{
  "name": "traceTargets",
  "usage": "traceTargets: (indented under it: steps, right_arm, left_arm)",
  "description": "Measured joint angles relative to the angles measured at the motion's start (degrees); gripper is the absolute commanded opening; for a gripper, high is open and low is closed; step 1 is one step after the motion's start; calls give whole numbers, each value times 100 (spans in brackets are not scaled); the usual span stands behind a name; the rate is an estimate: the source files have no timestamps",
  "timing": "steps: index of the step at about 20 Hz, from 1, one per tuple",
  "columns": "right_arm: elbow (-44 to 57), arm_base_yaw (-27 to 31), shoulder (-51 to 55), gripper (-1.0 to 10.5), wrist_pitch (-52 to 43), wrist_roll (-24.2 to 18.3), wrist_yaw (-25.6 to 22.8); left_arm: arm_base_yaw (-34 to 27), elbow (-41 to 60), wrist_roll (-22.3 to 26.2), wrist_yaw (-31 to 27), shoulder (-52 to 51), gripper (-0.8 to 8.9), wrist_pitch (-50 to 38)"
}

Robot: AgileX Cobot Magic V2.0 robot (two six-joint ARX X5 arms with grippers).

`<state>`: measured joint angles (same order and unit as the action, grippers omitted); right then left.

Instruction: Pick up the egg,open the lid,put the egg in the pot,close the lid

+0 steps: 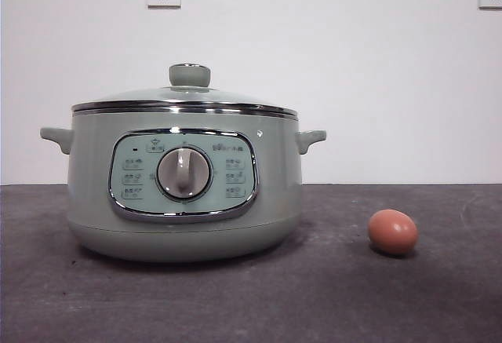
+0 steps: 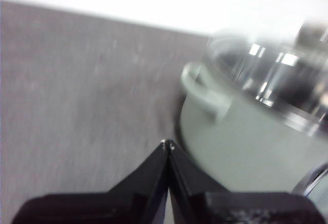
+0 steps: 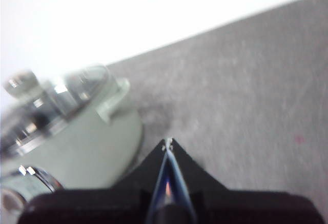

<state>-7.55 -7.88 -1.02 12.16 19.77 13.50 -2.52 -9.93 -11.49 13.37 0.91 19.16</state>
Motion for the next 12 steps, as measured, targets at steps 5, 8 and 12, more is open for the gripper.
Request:
traceTargets:
  steps: [5, 8, 12]
  right_arm:
    - [-675, 0, -426, -11, 422, 42, 4]
    - [-1187, 0, -848, -11, 1010, 4, 190]
    - [-1937, 0, -1513, -11, 1781, -337, 664]
  left_arm:
    - [0, -678, -131, 225, 350, -6, 212]
    - [0, -1067, -166, 643, 739, -6, 522]
    - [0, -1628, -146, 1351, 1241, -6, 898]
